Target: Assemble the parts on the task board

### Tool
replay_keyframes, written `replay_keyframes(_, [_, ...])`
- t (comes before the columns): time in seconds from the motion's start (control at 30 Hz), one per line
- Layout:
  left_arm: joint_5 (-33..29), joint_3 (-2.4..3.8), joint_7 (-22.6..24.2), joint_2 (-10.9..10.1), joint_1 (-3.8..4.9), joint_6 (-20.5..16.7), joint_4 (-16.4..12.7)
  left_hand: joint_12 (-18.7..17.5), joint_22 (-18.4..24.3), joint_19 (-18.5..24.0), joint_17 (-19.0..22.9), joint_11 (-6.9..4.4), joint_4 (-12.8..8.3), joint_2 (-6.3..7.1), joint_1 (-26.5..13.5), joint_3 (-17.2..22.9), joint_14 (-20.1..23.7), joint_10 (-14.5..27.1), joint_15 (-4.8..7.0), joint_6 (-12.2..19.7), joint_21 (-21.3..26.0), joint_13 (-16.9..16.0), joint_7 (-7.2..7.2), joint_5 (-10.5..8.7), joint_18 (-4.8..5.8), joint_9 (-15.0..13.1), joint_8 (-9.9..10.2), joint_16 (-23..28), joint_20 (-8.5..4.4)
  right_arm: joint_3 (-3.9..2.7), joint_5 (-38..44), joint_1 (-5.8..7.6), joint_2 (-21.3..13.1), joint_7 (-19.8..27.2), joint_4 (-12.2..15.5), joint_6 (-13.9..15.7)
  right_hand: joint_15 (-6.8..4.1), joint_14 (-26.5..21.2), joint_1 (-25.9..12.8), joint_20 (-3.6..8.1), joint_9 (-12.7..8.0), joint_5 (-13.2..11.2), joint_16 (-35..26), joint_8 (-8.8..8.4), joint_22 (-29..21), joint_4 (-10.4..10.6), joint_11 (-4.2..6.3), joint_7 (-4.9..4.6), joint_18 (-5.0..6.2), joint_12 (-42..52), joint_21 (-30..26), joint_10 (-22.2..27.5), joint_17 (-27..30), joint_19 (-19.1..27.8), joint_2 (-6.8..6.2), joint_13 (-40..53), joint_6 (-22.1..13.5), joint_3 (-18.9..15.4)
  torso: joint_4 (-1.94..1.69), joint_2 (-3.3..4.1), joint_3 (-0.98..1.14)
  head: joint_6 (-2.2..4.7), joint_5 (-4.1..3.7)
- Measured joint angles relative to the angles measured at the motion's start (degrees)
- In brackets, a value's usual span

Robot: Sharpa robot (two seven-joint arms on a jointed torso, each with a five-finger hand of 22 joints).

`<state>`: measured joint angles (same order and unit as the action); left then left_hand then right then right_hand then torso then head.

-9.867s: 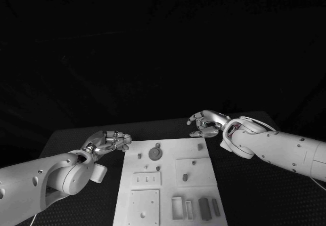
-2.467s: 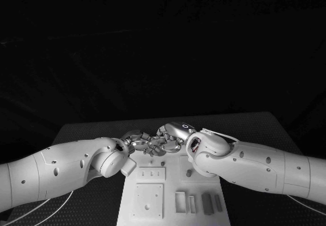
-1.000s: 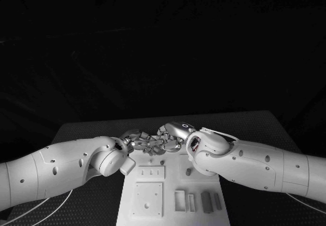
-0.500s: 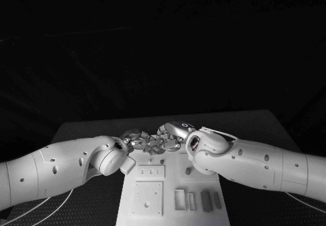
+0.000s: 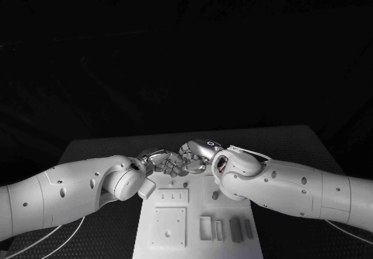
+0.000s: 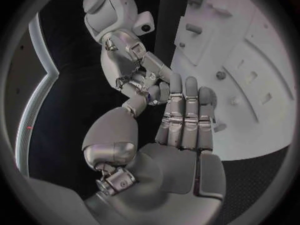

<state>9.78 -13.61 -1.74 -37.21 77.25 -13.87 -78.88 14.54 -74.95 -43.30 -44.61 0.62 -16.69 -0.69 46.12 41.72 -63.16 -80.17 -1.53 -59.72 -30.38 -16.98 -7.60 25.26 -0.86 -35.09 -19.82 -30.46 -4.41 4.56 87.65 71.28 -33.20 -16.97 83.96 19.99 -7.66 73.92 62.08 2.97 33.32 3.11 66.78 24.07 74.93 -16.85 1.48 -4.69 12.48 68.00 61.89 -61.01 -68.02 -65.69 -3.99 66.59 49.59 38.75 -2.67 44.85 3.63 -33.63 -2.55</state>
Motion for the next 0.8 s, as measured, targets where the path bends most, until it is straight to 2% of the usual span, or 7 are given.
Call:
replay_keyframes(0.3, [-1.2, 0.00, -0.2, 0.0, -0.01, -0.2, -0.1, 0.3, 0.0, 0.0, 0.0, -0.21, -0.1, -0.13, -0.7, 0.8, 0.2, 0.2, 0.20, -0.2, -0.5, -0.3, -0.15, -0.05, 0.00, -0.5, 0.0, -0.4, 0.00, 0.00, 0.0, -0.05, -0.1, 0.1, 0.0, 0.0, 0.01, 0.0, 0.0, 0.00, 0.0, 0.0, 0.0, -0.02, 0.0, 0.0, 0.00, 0.00, 0.00, 0.0, 0.0, 0.0, 0.1, 0.0, 0.00, 0.0, 0.0, 0.3, -0.01, -0.02, 0.02, -0.12, -0.03])
replay_keyframes(0.43, [-1.3, 0.00, -0.3, 0.0, -0.01, -0.2, -0.1, 0.6, 0.0, 0.2, 0.1, -0.21, 0.0, -0.13, -0.7, 1.2, 0.2, 0.2, 0.20, -0.2, -0.9, -0.4, -0.13, -0.82, 0.00, -0.7, 0.0, -0.6, -0.20, 0.00, -0.1, -0.09, -0.2, 0.1, 0.0, 0.0, -0.04, 0.1, 0.0, 0.00, 0.0, 0.0, 0.0, -0.12, 0.0, 0.1, 0.00, 0.00, 0.00, 0.0, 0.0, 0.0, 0.1, 0.0, 0.00, 0.0, 0.0, 0.4, -0.02, -0.03, 0.01, -0.10, -0.04])
replay_keyframes(0.53, [-1.2, 0.05, -0.3, 0.0, 0.00, -0.2, -0.2, 0.6, 0.0, 0.2, 0.1, -0.22, 0.0, 0.02, -0.8, 1.2, 0.2, 0.2, 0.20, -0.5, -0.9, -0.5, 0.15, -1.27, 0.00, -1.0, 0.0, -0.6, -0.19, 0.04, -0.3, -0.12, -0.3, 0.1, -0.1, 0.1, -0.10, 0.3, 0.0, -0.20, 0.3, 0.0, 0.0, -0.11, -0.1, 0.2, 0.01, 0.01, 0.03, -0.3, 0.0, 0.0, 0.2, -0.2, -0.60, -0.1, 0.0, 1.3, -0.01, -0.04, 0.01, -0.09, -0.04])
replay_keyframes(0.6, [-0.9, 0.11, -0.3, 0.0, 0.07, -0.1, -0.2, 0.8, 0.0, 0.2, 0.2, -0.43, 0.1, 0.08, -0.9, 1.3, 0.3, 0.4, 0.32, -0.6, -1.3, -0.6, 0.26, -2.27, 0.00, -1.0, 0.0, -0.9, -0.19, 0.13, -0.7, -0.19, -0.4, 0.2, -0.3, 0.1, -0.11, 0.3, -0.3, -0.18, 0.2, 0.0, -0.3, -0.31, -0.2, 0.3, 0.10, 0.15, 0.24, -0.4, 0.0, -0.1, 0.3, -0.2, -0.94, -0.1, 0.2, 2.2, -0.01, -0.04, 0.01, -0.08, -0.04])
replay_keyframes(0.67, [-0.5, 0.13, -0.3, 0.0, 0.10, -0.1, -0.2, 0.8, 0.0, 0.2, 0.4, -0.38, 0.2, 0.19, -0.8, 1.5, 0.4, 0.7, 0.41, -0.7, -1.3, -0.7, 0.40, -3.48, 0.00, -1.0, 0.3, -0.9, -0.19, 0.15, -1.2, -0.24, -0.6, 0.3, -0.6, 0.1, -0.10, 0.3, -0.8, -0.08, 0.2, 0.0, -0.3, -0.62, -0.4, 0.6, 0.08, 0.19, 0.25, -0.8, -0.1, -0.1, 0.3, -0.3, -1.62, -0.2, 0.2, 2.8, -0.01, -0.04, 0.02, -0.08, -0.03])
replay_keyframes(0.73, [0.1, 0.13, -0.3, -0.1, 0.10, -0.1, -0.2, 1.0, 0.0, 0.2, 0.4, -0.32, 0.2, 0.49, -0.5, 1.5, 0.4, 0.8, 0.41, -0.8, -1.7, -0.7, 0.45, -4.49, 0.00, -1.0, 0.4, -1.1, -0.19, 0.16, -1.9, -0.24, -1.0, 0.5, -0.9, 0.3, -0.09, 0.3, -1.3, -0.08, 0.2, 0.0, -0.7, -0.84, -0.6, 1.0, -0.04, 0.19, 0.27, -1.2, -0.4, 0.0, 0.4, -0.3, -2.83, -0.4, 0.2, 3.2, -0.01, -0.04, 0.00, -0.08, -0.02])
replay_keyframes(0.8, [0.9, 0.13, -0.3, -0.1, 0.10, 0.0, -0.2, 1.2, 0.0, 0.2, 0.6, -0.33, 0.2, 0.78, -0.2, 1.5, 0.4, 0.8, 0.41, -1.0, -1.8, -0.8, 0.66, -5.62, 0.00, -1.1, 0.7, -1.1, -0.19, 0.16, -2.7, -0.24, -1.3, 0.8, -1.2, 0.5, 0.33, -0.2, -1.8, -0.08, 0.2, 0.0, -1.2, -1.69, -0.8, 2.1, -0.35, 0.19, 0.27, -2.1, -0.9, 0.3, 0.5, -0.3, -5.02, -0.9, 0.2, 4.0, 0.01, -0.04, -0.01, -0.08, 0.02])
